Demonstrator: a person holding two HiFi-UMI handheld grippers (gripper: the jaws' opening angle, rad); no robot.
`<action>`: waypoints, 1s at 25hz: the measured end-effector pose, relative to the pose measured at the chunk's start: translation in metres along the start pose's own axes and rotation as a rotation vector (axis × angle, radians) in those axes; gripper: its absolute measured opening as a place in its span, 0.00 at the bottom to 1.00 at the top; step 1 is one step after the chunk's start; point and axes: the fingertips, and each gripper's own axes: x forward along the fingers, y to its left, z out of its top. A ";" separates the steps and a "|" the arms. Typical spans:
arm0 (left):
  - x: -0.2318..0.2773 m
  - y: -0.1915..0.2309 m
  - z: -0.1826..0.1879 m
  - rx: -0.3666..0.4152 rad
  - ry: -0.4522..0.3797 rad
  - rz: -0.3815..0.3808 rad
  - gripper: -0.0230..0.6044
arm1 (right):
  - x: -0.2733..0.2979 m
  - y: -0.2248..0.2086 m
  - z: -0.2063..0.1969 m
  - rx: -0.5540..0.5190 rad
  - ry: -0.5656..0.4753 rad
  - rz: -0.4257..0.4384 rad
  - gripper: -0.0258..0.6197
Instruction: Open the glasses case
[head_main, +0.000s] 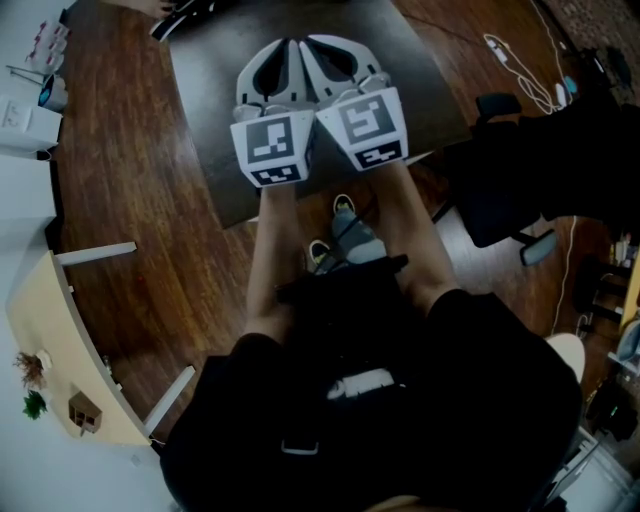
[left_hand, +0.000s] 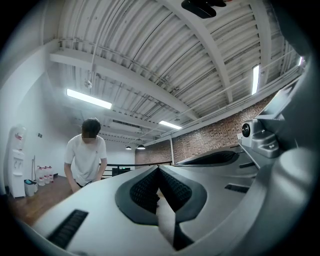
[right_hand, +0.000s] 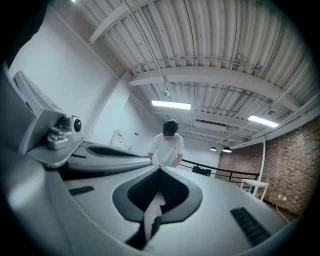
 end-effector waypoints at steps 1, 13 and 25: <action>0.004 -0.002 -0.002 -0.001 0.004 -0.003 0.03 | 0.001 -0.004 -0.003 0.005 0.003 -0.001 0.04; 0.066 -0.003 -0.016 0.030 0.017 0.037 0.03 | 0.035 -0.054 -0.023 0.026 -0.022 0.037 0.04; 0.138 0.005 -0.031 0.096 0.076 0.090 0.03 | 0.085 -0.106 -0.043 0.066 -0.069 0.111 0.05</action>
